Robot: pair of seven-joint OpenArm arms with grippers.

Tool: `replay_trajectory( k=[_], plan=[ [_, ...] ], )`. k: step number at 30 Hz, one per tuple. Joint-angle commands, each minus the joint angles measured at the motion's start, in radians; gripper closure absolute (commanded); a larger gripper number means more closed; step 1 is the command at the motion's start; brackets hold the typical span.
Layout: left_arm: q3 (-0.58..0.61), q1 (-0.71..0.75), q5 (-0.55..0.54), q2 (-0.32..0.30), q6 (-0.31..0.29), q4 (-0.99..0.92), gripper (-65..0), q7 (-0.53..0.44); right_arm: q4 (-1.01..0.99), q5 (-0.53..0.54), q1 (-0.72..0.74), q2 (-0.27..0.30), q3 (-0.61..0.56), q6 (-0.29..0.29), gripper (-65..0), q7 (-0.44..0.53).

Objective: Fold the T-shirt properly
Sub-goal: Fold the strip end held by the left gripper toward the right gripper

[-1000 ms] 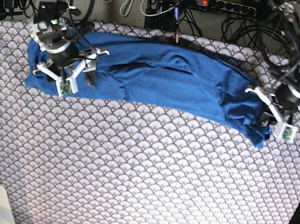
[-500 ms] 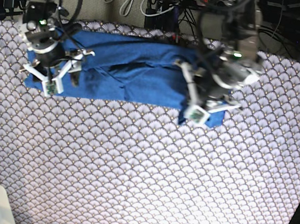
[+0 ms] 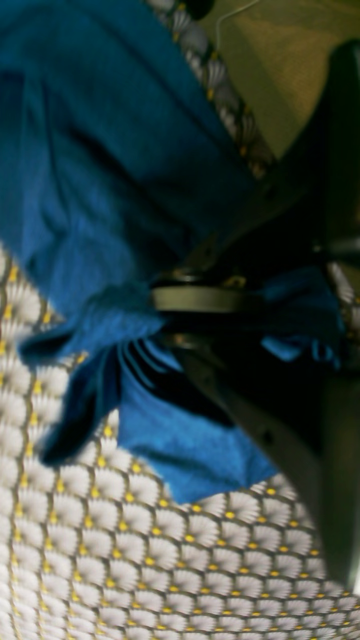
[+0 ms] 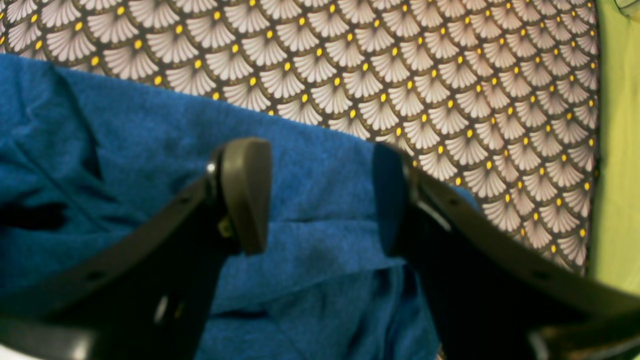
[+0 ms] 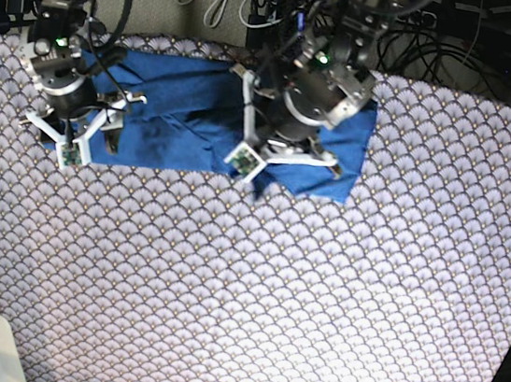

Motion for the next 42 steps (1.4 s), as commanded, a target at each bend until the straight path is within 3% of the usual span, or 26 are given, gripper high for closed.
replay_trajectory(
  k=[1,13,31,36,42],
  plan=[
    [0.004,-0.007,-0.002,0.009,0.005,0.016,-0.4,-0.012,0.02,0.008,0.008,0.007,0.004,0.005,-33.3,0.022],
    [0.067,-0.007,-0.005,-0.054,0.005,-0.022,-0.4,-0.006,0.02,0.008,0.01,0.007,0.002,0.005,-33.3,0.022],
    [0.067,-0.016,-0.006,0.029,0.005,-0.082,-0.4,-0.02,0.019,0.008,0.01,0.007,-0.001,0.005,-33.3,0.022],
    [0.067,-0.016,-0.006,0.031,0.006,-0.091,-0.4,-0.092,0.019,0.008,0.01,0.005,-0.002,0.005,-33.3,0.022],
    [0.062,-0.015,-0.006,0.031,0.006,-0.118,-0.4,-0.106,0.019,0.008,0.01,0.005,0.002,0.005,-33.3,0.022]
  ],
)
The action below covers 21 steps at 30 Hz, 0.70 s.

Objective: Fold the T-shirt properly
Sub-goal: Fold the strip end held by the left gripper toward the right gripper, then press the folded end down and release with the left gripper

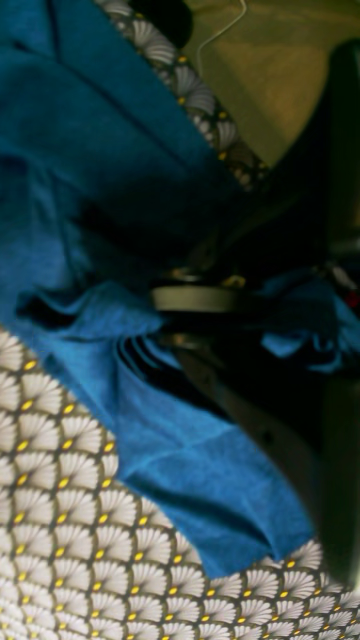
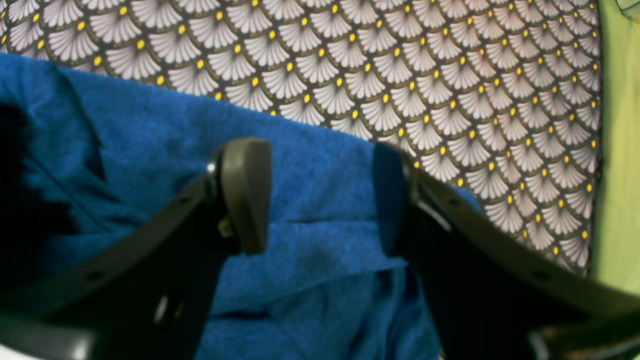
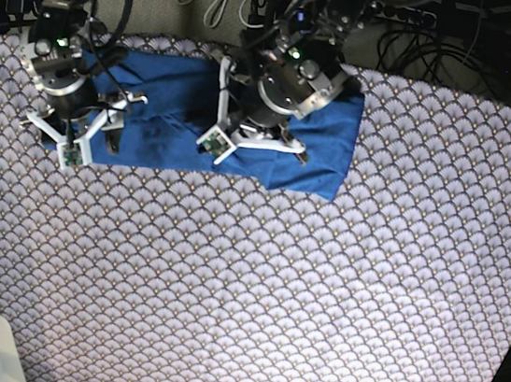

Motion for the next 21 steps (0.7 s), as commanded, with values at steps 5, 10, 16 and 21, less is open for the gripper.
replay_trajectory(
  k=[5,10,16,21],
  plan=[
    [0.007,-0.009,-0.007,0.012,0.0,0.012,-2.2,-0.013,0.019,0.008,0.009,0.005,0.001,0.005,-33.3,0.022],
    [0.008,-0.007,-0.008,0.012,-0.002,0.021,-23.0,-0.012,0.019,0.009,0.009,0.005,0.001,0.005,-33.4,0.022],
    [0.008,-0.009,-0.022,0.012,-0.011,0.035,-48.1,-0.032,0.017,0.009,0.009,0.005,0.001,0.005,-33.4,0.026],
    [-0.019,-0.011,-0.142,0.012,-0.003,0.108,-39.0,-0.062,0.014,0.009,0.01,0.005,0.001,0.005,-33.4,0.029]
  ],
)
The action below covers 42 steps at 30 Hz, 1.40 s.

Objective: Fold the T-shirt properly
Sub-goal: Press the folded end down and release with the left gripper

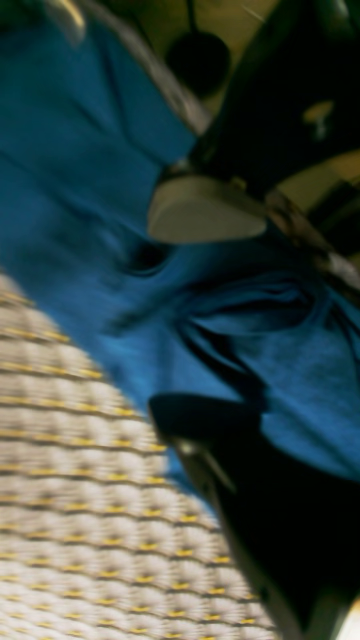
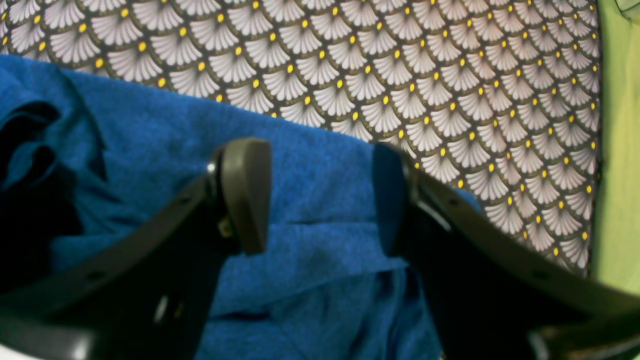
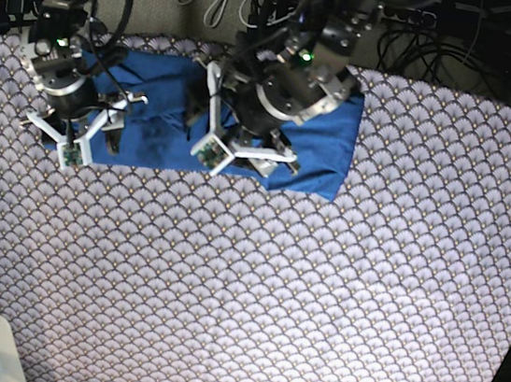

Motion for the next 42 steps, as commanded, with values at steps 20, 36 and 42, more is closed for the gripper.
replay_trajectory(
  k=[20,36,42],
  plan=[
    [-0.278,-0.05,-0.014,0.003,0.006,-0.166,-0.5,-0.006,0.013,0.009,0.025,0.003,0.0,0.005,-33.4,0.023],
    [-0.149,-0.148,-0.107,0.009,0.006,-0.108,-0.5,-0.078,0.014,0.009,0.024,0.006,0.002,0.005,-33.3,0.02],
    [-0.149,-0.141,-0.137,-0.004,0.006,-0.073,-0.5,-0.074,0.014,0.009,0.024,0.006,0.008,0.005,-33.3,0.02]
  ],
)
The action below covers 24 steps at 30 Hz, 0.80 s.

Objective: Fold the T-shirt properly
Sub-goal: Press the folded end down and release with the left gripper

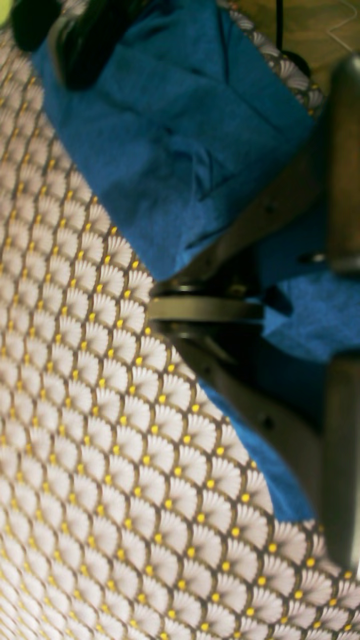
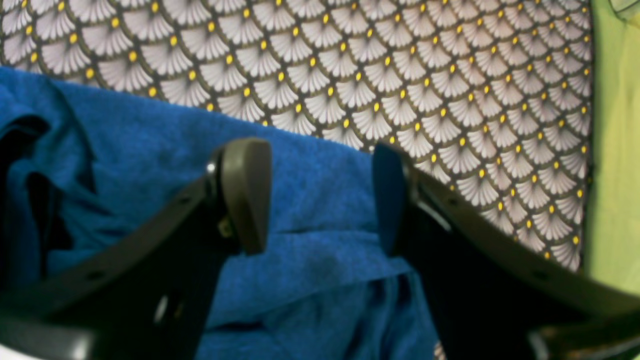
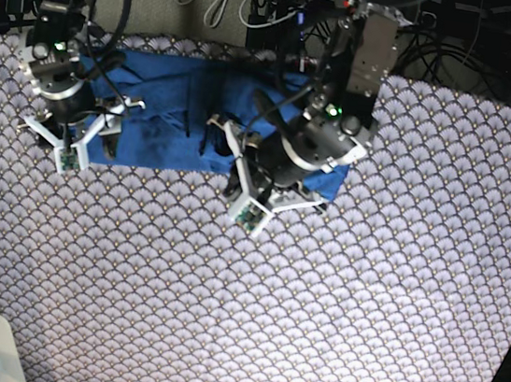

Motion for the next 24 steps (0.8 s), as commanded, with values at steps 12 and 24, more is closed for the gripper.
replay_trajectory(
  k=[12,24],
  plan=[
    [0.01,-0.055,0.035,-0.059,0.187,-0.182,-0.5,0.051,0.016,0.009,0.007,0.006,-0.002,0.005,-33.3,0.027],
    [0.141,-0.078,-0.037,0.007,0.184,-0.268,-0.5,-0.076,0.016,0.007,0.004,0.008,0.003,0.005,-33.3,0.024]
  ],
)
